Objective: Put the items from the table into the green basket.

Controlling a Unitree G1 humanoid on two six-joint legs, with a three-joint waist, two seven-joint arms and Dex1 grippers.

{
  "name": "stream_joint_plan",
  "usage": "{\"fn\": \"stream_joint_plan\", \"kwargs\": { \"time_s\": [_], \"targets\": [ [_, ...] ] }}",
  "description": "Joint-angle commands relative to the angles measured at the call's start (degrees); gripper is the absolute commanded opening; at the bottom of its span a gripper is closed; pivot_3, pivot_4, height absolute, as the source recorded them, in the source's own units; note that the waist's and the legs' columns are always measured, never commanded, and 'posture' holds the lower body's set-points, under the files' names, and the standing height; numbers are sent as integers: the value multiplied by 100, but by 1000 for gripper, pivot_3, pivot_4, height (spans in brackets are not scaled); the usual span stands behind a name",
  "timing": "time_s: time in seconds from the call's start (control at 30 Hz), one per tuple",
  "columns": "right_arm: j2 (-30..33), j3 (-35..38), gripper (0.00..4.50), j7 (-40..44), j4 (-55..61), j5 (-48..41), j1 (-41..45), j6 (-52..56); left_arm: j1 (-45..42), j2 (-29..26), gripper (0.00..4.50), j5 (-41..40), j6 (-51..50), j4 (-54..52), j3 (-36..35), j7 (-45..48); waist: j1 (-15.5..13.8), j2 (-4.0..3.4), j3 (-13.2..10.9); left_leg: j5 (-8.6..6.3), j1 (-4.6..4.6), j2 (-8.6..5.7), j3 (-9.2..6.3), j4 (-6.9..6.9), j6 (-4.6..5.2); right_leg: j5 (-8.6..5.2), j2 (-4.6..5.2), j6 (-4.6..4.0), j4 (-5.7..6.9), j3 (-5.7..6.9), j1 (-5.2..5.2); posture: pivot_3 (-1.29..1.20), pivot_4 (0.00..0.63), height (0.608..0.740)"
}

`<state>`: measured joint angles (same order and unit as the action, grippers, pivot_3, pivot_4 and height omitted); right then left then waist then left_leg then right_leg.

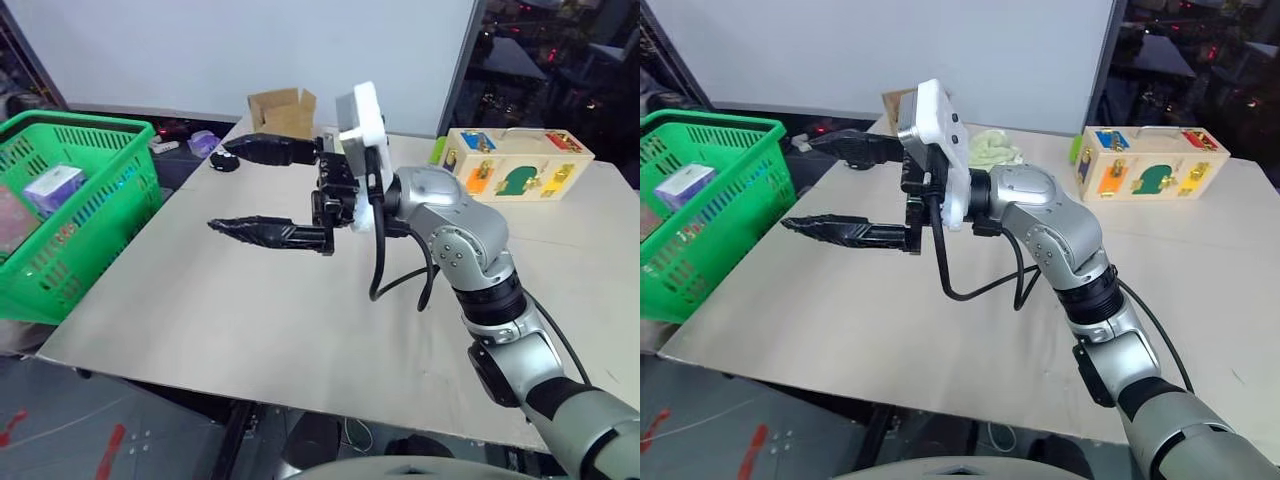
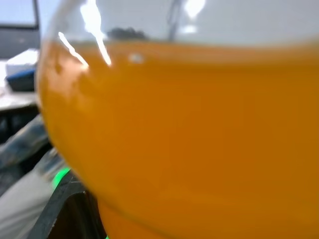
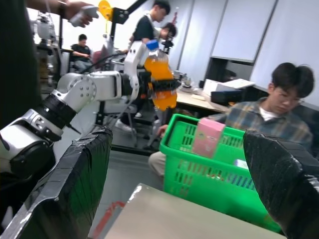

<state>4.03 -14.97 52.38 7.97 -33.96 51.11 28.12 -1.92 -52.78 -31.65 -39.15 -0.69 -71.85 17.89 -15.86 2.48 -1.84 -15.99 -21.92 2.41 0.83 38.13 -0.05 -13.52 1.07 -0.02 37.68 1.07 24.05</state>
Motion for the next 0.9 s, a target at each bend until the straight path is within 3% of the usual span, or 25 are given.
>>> {"fn": "stream_joint_plan", "kwargs": {
  "time_s": [0.03,0.33,0.47,0.5,0.53,0.67,0.77,0.9],
  "targets": [
    [15,83,4450,57,57,27,95,-84,-132,-272,3070,111,544,328,254,293,-86,-1,0,0,-2,1,2,-1,0,-1,-2,-1,0,7,1,457,0,740],
    [208,129,4450,-73,322,89,-21,67,-1011,-807,3070,392,1659,2070,1295,892,-130,2,1,0,-30,5,7,0,0,-7,-2,-12,-7,53,9,376,0,740],
    [264,123,4450,-149,417,103,-67,129,-1544,-1193,3070,1000,2221,3395,2280,907,-71,1,1,1,-55,-9,7,4,1,-7,-20,-12,-2,65,23,369,0,740],
    [269,123,4450,-162,437,102,-78,141,-1586,-1266,4077,1148,2363,3631,2432,868,-43,1,1,3,-63,-10,10,6,3,-7,-27,-12,-1,64,32,346,0,740],
    [282,125,4450,-189,466,104,-87,169,-1685,-1322,4321,1261,2488,3901,2542,738,-9,4,3,15,-68,-11,13,7,24,-7,-28,-12,3,64,37,337,0,740],
    [345,156,4450,-254,523,100,-100,247,-1873,-1402,4430,1467,2863,4417,2703,363,134,5,4,17,-85,-10,27,8,28,-5,-27,-12,17,63,62,331,0,740],
    [406,173,4450,-264,538,100,-133,283,-1437,-1049,4430,1115,2752,3552,2296,540,263,3,4,17,-85,-9,30,8,28,-5,-22,-12,24,63,66,338,0,740],
    [534,170,4450,-281,551,155,-252,286,-636,-140,4430,-3,2047,1074,1605,895,316,14,11,16,-85,11,31,10,27,-4,15,-14,27,56,67,352,0,740]
  ]
}}
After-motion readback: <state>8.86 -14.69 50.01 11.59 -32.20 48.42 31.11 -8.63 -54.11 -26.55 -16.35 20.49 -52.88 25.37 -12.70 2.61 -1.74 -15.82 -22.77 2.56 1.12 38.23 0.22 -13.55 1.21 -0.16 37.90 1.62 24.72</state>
